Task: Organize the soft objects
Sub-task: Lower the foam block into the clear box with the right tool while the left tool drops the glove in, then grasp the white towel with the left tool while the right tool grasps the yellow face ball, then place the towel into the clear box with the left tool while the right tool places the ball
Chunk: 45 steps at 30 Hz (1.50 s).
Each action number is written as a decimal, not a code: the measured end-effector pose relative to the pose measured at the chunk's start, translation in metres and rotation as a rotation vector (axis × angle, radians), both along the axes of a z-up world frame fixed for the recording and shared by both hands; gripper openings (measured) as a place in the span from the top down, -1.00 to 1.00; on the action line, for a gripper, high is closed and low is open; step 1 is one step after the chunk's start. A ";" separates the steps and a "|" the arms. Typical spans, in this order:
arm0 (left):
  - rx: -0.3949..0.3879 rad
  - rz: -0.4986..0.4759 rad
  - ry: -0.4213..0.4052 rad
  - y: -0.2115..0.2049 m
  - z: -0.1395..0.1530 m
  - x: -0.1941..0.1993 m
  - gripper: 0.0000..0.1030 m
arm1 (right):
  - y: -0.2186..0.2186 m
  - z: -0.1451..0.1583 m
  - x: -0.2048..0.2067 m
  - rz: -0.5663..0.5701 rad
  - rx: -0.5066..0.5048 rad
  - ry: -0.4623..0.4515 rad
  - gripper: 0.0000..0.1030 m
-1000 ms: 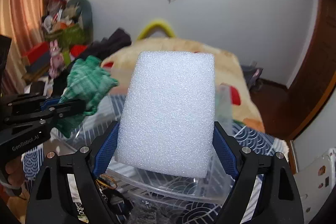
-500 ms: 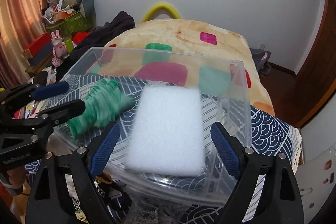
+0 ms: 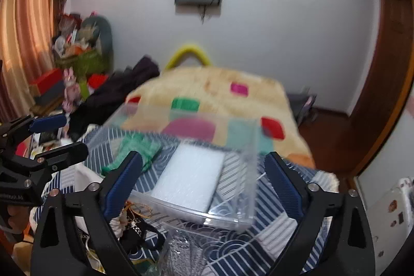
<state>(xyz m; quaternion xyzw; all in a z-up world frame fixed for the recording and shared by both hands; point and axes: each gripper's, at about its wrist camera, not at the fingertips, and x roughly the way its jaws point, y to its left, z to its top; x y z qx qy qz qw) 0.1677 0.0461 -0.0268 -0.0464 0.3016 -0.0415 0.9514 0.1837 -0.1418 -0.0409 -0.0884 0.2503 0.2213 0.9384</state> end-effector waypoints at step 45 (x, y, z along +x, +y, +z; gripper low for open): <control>-0.086 0.006 0.176 -0.011 -0.100 -0.030 0.23 | -0.078 -0.117 -0.079 -0.118 0.033 0.248 0.17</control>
